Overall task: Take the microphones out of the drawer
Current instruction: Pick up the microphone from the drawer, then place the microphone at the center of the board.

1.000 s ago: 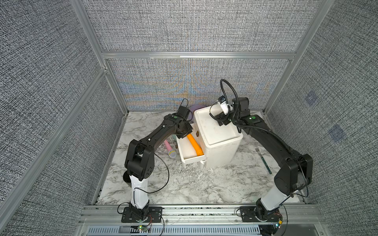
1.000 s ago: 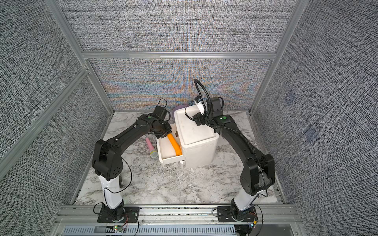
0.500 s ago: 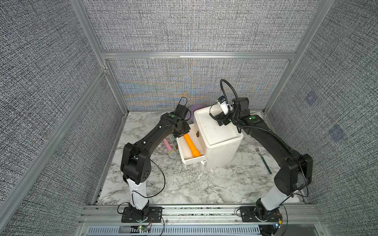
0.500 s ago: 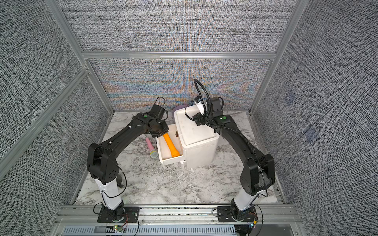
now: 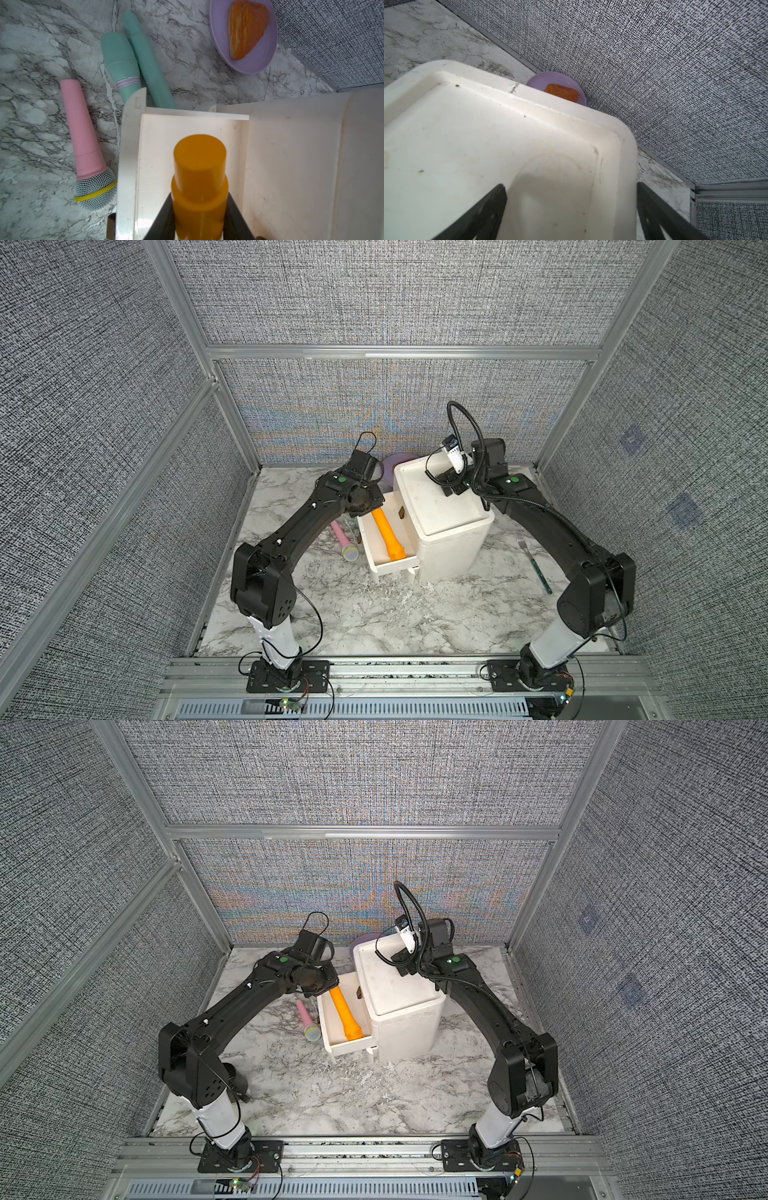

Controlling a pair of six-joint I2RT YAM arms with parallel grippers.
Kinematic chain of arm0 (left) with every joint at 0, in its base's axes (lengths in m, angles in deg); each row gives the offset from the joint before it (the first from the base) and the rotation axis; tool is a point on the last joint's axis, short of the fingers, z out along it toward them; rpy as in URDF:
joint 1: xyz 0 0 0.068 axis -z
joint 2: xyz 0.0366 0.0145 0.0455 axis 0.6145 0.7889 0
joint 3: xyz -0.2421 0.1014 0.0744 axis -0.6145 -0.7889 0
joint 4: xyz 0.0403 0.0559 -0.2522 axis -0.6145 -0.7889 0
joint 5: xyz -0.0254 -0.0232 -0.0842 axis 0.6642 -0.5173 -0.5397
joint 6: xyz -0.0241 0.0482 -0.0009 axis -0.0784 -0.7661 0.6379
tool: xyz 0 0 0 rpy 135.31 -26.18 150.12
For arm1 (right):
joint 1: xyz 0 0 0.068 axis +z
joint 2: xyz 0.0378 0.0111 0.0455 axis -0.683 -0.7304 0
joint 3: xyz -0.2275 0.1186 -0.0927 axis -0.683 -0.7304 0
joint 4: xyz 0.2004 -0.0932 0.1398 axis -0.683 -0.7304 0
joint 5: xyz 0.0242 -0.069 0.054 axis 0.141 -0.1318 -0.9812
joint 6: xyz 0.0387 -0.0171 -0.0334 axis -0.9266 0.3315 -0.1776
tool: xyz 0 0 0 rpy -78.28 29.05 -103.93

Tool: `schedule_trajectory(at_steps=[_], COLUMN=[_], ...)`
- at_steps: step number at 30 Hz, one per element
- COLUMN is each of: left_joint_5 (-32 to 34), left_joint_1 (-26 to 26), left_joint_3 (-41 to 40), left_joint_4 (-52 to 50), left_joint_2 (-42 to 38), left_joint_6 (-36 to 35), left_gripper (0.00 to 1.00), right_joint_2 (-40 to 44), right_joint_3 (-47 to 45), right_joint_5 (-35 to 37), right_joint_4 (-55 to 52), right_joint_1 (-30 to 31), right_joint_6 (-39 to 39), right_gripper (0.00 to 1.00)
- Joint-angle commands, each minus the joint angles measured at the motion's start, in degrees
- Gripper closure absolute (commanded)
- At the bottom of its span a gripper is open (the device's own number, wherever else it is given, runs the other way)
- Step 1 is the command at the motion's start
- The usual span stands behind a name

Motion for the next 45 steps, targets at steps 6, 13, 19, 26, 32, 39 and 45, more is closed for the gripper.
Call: schedule_trajectory(at_steps=[6, 13, 19, 26, 32, 39, 45], left_joint_5=[1.2, -0.4, -0.9, -3.5, -6.0, -7.9, -8.3], left_joint_1=[-1.7, -6.8, -10.6, -15.1, -18.5, -21.0, -21.6], left_joint_3=[0.9, -1.8, -5.2, -5.6, -6.3, -10.1, -10.7], left_joint_4=[-1.8, -1.0, 1.9, -0.9, -4.9, -5.9, -9.0], left_joint_2=[-3.0, -8.2, -13.0, -16.3, -17.7, -17.8, -14.1], left_joint_6=[-2.5, -3.9, -7.6, -13.4, -17.5, -19.1, -19.2], left_gripper=[1.00, 1.00, 1.00, 1.00, 1.00, 1.00, 1.00], right_joint_2=[-1.7, -1.9, -2.0, -2.2, -2.2, -2.3, -2.0], right_joint_3=[-1.6, -1.6, -1.5, -1.4, -1.4, -1.3, -1.5], right_joint_5=[-0.4, -0.5, -0.5, -0.5, -0.5, -0.5, -0.4], right_joint_4=[-16.3, -16.3, -16.4, -16.4, -16.4, -16.5, -16.5], right_joint_1=[-0.1, -0.1, -0.1, -0.1, 0.0, 0.0, 0.0], right_joint_6=[-0.7, -0.7, -0.7, -0.8, -0.7, -0.8, -0.8], right_gripper=[0.02, 0.02, 0.02, 0.02, 0.02, 0.02, 0.02])
